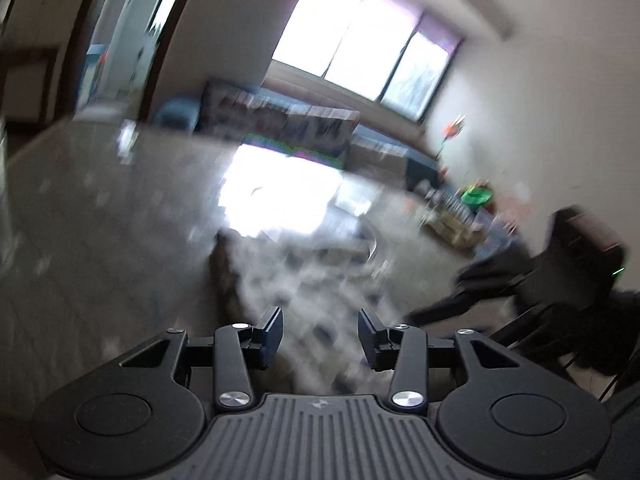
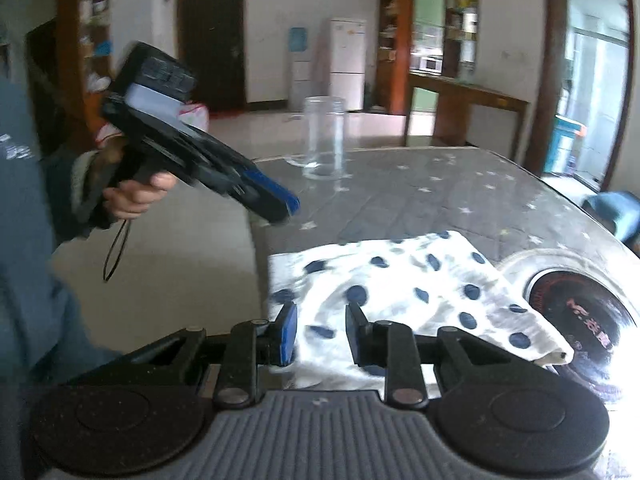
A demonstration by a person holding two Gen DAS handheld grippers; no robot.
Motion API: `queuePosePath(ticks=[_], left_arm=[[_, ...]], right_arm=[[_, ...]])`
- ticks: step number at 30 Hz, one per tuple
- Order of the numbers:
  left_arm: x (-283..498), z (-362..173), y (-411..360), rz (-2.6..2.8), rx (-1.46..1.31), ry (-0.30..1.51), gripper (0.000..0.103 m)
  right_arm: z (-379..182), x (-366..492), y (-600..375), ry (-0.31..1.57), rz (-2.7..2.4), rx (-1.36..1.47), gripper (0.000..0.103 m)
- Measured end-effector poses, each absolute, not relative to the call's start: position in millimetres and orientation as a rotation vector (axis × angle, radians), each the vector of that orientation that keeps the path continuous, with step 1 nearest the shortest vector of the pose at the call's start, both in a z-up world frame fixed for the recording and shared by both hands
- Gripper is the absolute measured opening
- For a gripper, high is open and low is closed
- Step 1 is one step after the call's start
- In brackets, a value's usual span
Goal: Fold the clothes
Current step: 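Open the right gripper to release the folded waistband, then open the left gripper at the cuff while the right gripper moves over the folded pants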
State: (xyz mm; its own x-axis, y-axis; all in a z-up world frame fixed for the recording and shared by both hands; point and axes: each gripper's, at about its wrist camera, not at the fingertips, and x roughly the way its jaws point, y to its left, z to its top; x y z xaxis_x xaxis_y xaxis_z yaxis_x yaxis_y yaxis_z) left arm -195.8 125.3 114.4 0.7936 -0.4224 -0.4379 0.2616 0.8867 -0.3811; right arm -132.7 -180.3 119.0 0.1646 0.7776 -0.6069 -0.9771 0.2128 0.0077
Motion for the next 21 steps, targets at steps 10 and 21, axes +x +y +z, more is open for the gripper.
queuePosePath(ticks=[10,21], left_arm=[[-145,62,91,-0.417,-0.344,0.72,0.043],[-153,67,67,-0.512,-0.303,0.699,0.043]], right_arm=[[105,-91,-177,0.614,1.164,-0.354,0.026],[80,-7,-175,0.674,0.897,-0.253,0.026]])
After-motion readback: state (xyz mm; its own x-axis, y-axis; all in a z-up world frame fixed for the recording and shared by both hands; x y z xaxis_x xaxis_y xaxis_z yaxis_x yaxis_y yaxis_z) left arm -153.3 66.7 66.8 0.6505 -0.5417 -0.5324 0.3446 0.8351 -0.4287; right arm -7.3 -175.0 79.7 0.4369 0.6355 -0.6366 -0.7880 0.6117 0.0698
